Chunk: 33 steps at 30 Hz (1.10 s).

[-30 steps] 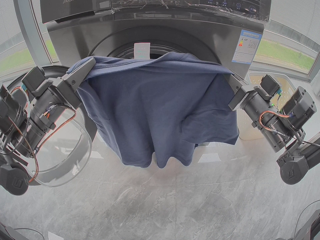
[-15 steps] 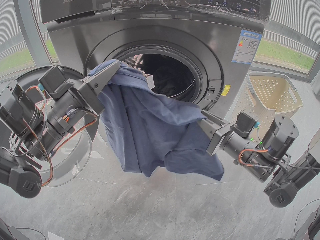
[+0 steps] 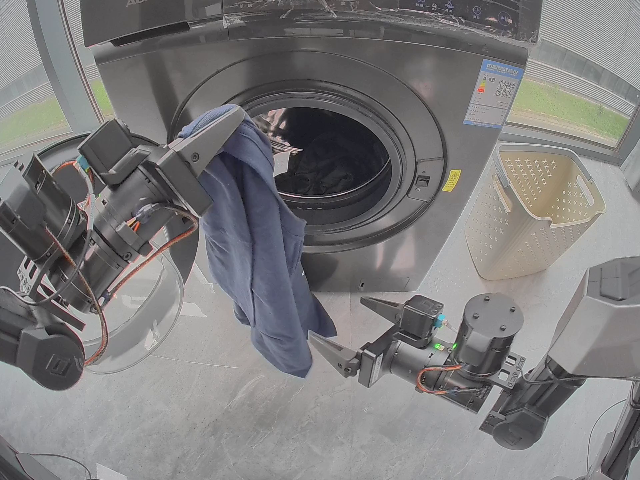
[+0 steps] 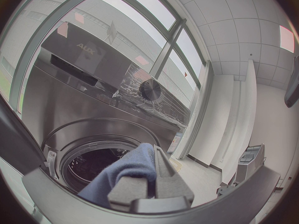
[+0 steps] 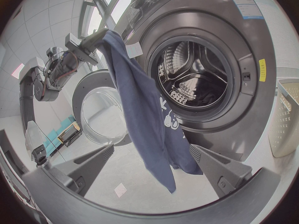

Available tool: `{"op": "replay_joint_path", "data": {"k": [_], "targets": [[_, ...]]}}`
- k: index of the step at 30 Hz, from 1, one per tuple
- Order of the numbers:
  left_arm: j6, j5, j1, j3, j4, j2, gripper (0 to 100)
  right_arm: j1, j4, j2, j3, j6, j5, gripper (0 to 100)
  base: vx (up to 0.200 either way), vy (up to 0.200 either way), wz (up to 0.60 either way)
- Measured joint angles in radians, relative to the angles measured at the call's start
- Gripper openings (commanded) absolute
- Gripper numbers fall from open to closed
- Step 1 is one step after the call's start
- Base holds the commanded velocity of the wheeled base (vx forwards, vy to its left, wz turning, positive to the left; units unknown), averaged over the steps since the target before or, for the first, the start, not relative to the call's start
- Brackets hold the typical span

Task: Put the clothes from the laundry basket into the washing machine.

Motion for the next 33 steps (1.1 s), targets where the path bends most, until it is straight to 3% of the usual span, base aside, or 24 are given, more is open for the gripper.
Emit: {"op": "replay_joint_path", "data": {"k": [17,33], "targets": [[0.0,0.0,-0.002,0.0,-0.001,-0.008,0,0.012,0.004,0.185,-0.343,0.001,0.051,100,0.0,0.0,0.0],[0.001,0.001,-0.002,-0.002,-0.001,-0.008,0,0.024,0.051,0.354,-0.598,-0.002,0.05,100,0.0,0.0,0.0]]}}
